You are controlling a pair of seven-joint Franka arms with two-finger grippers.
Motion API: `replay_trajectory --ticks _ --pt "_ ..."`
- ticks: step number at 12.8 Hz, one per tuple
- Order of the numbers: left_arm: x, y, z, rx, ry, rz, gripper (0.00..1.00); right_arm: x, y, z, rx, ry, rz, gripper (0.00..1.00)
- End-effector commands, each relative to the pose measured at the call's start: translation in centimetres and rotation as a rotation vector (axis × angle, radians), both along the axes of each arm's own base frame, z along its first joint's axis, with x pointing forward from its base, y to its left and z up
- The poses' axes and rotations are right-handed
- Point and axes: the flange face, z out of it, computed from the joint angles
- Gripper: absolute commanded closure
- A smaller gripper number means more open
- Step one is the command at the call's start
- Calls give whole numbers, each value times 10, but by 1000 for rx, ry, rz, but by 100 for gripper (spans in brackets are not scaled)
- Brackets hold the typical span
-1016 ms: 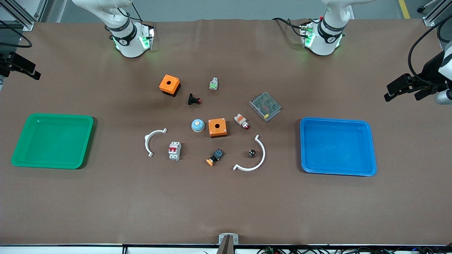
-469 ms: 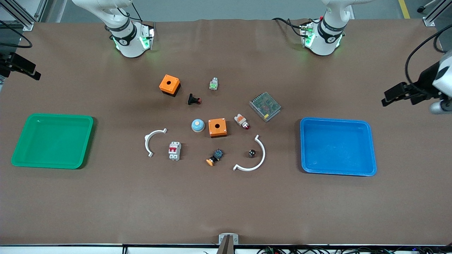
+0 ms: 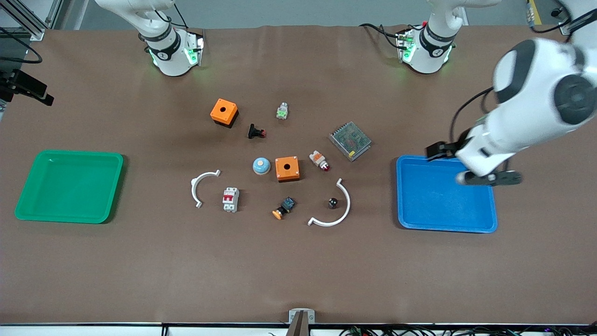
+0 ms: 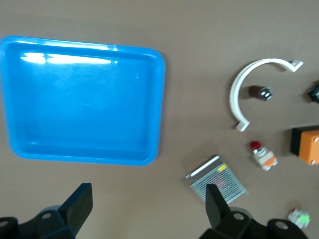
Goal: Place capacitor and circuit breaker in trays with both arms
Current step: 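Reach the left gripper toward the black capacitor while the right gripper starts reaching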
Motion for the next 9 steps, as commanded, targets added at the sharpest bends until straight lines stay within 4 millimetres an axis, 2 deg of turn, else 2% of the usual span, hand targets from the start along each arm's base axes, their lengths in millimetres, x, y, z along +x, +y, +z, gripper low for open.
replay_trajectory --ticks 1,3,4,5,6,8,9 --pt "25 -66 -40 -8 -13 47 0 -3 2 5 11 -32 12 0" --pt "43 -108 -69 -13 -8 68 0 -1 -1 17 12 -57 3 0" --pt "47 -125 -84 -18 -19 77 0 4 -2 16 9 -55 1 0" --pt "49 -138 -96 -25 -38 86 0 11 -1 6 9 -35 2 0" --pt "52 -147 -116 -17 -57 100 0 24 0 -16 8 9 4 0" --pt "58 -171 -147 -9 -100 139 0 40 -1 -33 5 -1 9 0" --pt "58 -183 -160 -1 -120 163 0 54 -1 -51 1 10 9 0"
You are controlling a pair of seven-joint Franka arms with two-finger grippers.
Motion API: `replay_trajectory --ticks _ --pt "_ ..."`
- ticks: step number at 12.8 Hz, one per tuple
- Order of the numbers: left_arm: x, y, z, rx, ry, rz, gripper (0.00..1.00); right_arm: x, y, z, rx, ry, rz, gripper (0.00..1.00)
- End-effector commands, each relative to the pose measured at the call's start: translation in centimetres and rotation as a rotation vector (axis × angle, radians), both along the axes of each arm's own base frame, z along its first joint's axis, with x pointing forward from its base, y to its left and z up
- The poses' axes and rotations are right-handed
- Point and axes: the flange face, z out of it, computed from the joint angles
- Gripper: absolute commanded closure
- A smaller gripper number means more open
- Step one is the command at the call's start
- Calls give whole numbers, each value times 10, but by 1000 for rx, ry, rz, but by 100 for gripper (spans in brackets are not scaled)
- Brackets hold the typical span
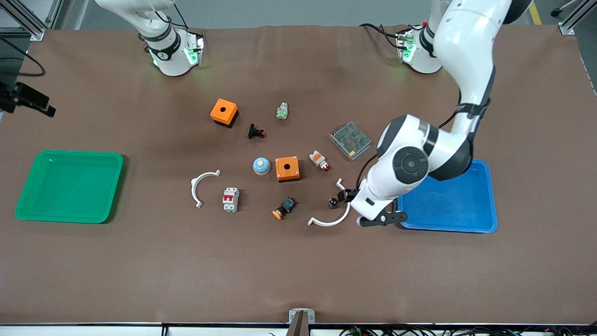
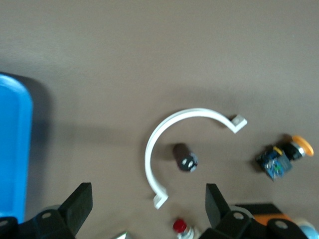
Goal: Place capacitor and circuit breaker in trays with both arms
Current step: 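Reach the left gripper toward the black capacitor while the right gripper starts reaching, then grasp the capacitor with the left gripper while the right gripper grasps the breaker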
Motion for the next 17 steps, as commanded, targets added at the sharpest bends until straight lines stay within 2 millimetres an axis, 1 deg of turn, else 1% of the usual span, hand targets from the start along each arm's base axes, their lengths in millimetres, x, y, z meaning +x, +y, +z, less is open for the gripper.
replay_trajectory --ticks 1,2,3,4,5,6,7,8,9,10,11,12,13,14,15,17 --pt "6 -33 -27 27 -60 54 0 38 -2 -44 5 17 18 0" --pt "5 -39 -36 19 -71 65 0 52 -4 -72 3 48 45 0" --pt "1 -50 -48 12 -79 66 0 58 -1 -87 4 69 65 0" --pt "-3 -59 -58 9 -83 64 0 61 6 -94 6 69 69 0" --pt "-3 -61 -61 0 -94 66 0 64 19 -109 25 85 75 0" --pt "-3 -62 -62 -2 -96 72 0 66 44 -122 78 91 53 0" --pt "-4 -62 -67 1 -88 72 0 67 59 -138 99 83 -25 0" --pt "-5 -62 -74 7 -81 78 0 66 81 -161 99 71 -36 0" --pt "-7 -63 -82 13 -71 78 0 64 109 -176 102 53 -15 0" --pt "-13 -71 -91 19 -65 64 0 61 129 -194 126 39 -34 0" --pt "-14 -71 -96 26 -60 62 0 57 153 -210 131 20 -23 0" --pt "-16 -71 -99 28 -56 61 0 50 184 -230 128 -15 -18 0" --pt "-16 -71 -100 30 -56 60 0 47 205 -250 123 -43 -43 0" --pt "-17 -71 -101 32 -52 67 0 45 236 -270 118 -54 -29 0" --pt "-19 -73 -107 35 -46 76 3 46 251 -287 112 -64 -22 0" --pt "-19 -73 -109 38 -44 83 17 46 279 -325 103 -92 -13 0"
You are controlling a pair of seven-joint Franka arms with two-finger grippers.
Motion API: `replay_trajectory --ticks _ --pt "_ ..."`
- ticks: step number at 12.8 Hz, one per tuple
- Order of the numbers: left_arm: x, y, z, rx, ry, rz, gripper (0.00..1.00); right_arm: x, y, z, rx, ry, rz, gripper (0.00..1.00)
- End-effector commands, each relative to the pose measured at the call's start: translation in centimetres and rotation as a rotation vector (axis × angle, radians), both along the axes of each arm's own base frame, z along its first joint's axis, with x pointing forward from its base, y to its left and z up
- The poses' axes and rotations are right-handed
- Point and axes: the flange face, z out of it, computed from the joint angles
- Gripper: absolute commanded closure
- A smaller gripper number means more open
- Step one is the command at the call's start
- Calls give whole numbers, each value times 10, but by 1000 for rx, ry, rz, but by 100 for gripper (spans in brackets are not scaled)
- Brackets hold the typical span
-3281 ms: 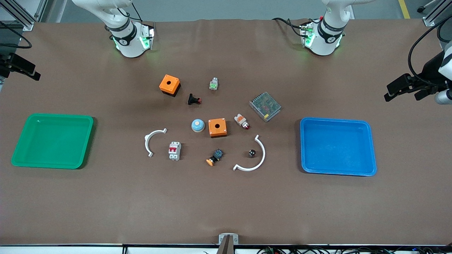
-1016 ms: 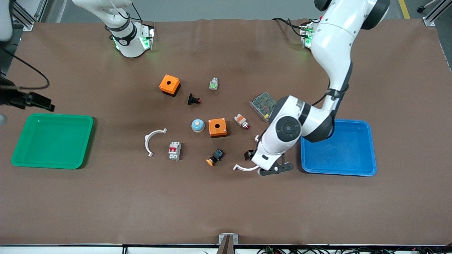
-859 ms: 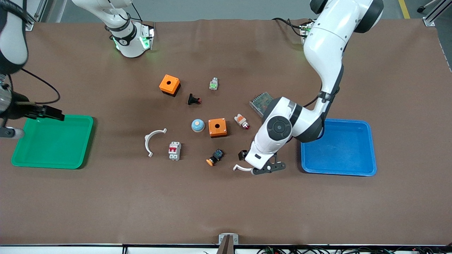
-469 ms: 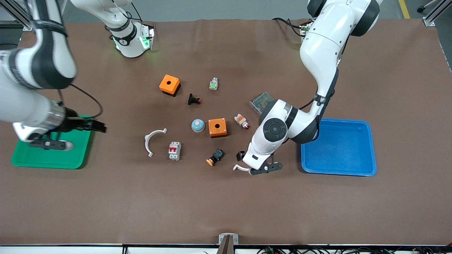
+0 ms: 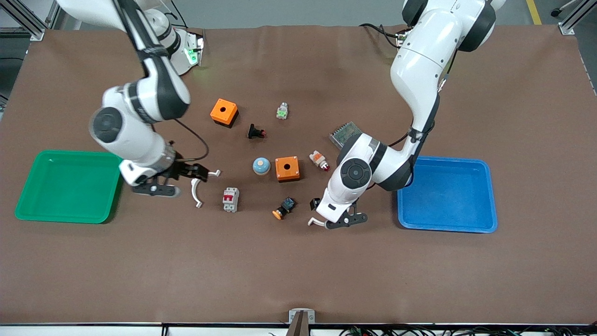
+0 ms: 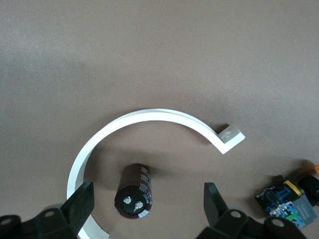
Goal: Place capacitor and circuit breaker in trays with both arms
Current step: 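Grasp the capacitor with the left gripper while the right gripper grasps the breaker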
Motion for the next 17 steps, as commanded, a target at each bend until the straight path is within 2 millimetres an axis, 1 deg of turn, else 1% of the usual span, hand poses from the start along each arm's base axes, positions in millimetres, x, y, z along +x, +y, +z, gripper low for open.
replay_trajectory --ticks 1,2,4,6,9,10,11,12,13,15,16,17 --pt "1 -3 -4 23 -17 22 22 2 28 -44 -2 -21 -31 0" --pt "0 -2 -6 27 -18 20 27 1 39 -58 -4 -32 -43 0" --pt "-2 -1 -11 47 -17 8 36 5 52 -85 -8 -53 -35 0" --pt "-1 -1 -11 46 -19 8 43 10 65 -107 -16 -59 -21 0" --pt "-2 -1 -11 47 -17 8 56 14 71 -129 -19 -77 -15 2" --pt "-1 0 -11 47 -17 9 61 14 76 -133 -21 -77 -8 5" --pt "-1 0 -11 47 -17 11 66 17 76 -134 -23 -78 -5 10" --pt "-1 0 -11 47 -17 11 70 16 76 -136 -28 -77 2 25" --pt "0 1 -8 45 -18 13 70 17 72 -137 -33 -71 7 49" --pt "1 5 13 50 3 21 70 18 71 -136 -30 -64 -4 96" --pt "2 10 31 54 23 29 70 19 67 -136 -34 -56 -8 100" --pt "3 17 53 55 41 37 70 21 62 -133 -40 -41 -10 100"
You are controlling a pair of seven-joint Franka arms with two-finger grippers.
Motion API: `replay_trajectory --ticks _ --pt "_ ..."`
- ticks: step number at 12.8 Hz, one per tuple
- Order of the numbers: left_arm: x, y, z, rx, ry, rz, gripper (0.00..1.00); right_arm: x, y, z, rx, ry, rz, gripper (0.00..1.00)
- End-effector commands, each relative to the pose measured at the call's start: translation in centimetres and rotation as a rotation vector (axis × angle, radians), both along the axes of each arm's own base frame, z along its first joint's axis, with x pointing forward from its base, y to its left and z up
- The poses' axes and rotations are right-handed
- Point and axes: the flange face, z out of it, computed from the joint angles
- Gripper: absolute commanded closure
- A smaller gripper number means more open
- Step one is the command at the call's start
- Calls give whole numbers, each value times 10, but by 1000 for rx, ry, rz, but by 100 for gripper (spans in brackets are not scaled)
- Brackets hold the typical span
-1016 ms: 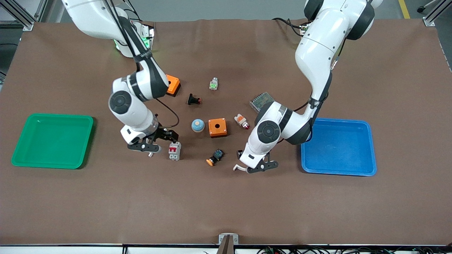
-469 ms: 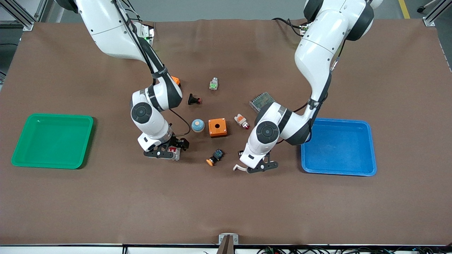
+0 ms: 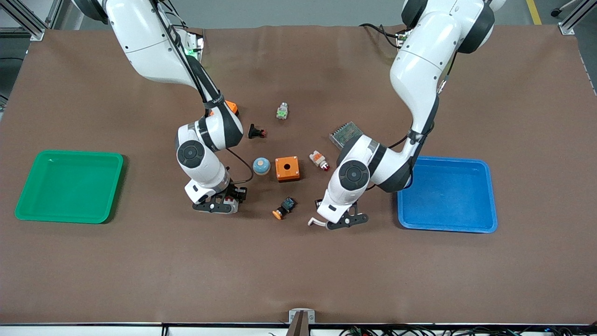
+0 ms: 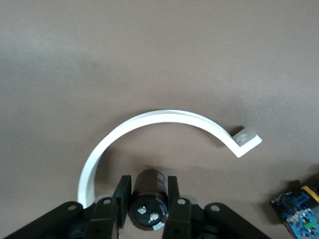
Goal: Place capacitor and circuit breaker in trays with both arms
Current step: 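Grasp the capacitor with the left gripper while the right gripper grasps the breaker, then carry the capacitor to the blue tray while the right gripper carries the breaker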
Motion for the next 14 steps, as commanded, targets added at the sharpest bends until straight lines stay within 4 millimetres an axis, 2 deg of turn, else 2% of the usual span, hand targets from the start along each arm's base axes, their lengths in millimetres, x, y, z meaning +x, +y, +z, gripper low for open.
replay_trajectory --ticks 1,2,3,4,5,6,8,10,11,12,13,14 --pt "5 25 64 13 50 54 70 10 -9 13 -9 40 -15 100" --pt "10 44 87 4 81 83 70 16 -19 24 -21 74 -27 100" --pt "15 59 106 -5 86 106 70 28 -37 58 -27 89 -47 100" --pt "20 76 119 -5 88 125 70 34 -63 76 -43 114 -55 100" --pt "26 99 119 15 116 133 70 40 -95 99 -45 121 -27 100" --pt "32 123 118 33 144 129 70 46 -138 119 -43 128 -15 100" --pt "50 189 111 48 182 139 70 50 -222 147 -25 130 -40 100" --pt "64 252 105 91 180 92 70 39 -315 144 -12 133 -42 100" --pt "67 280 99 99 189 88 70 31 -359 137 -9 136 -35 100" --pt "69 307 94 112 197 80 70 17 -411 125 -10 126 -43 100" --pt "67 327 86 110 217 54 70 6 -443 113 -21 103 -22 100" --pt "62 339 81 106 231 34 70 -4 -478 108 -36 73 0 100"
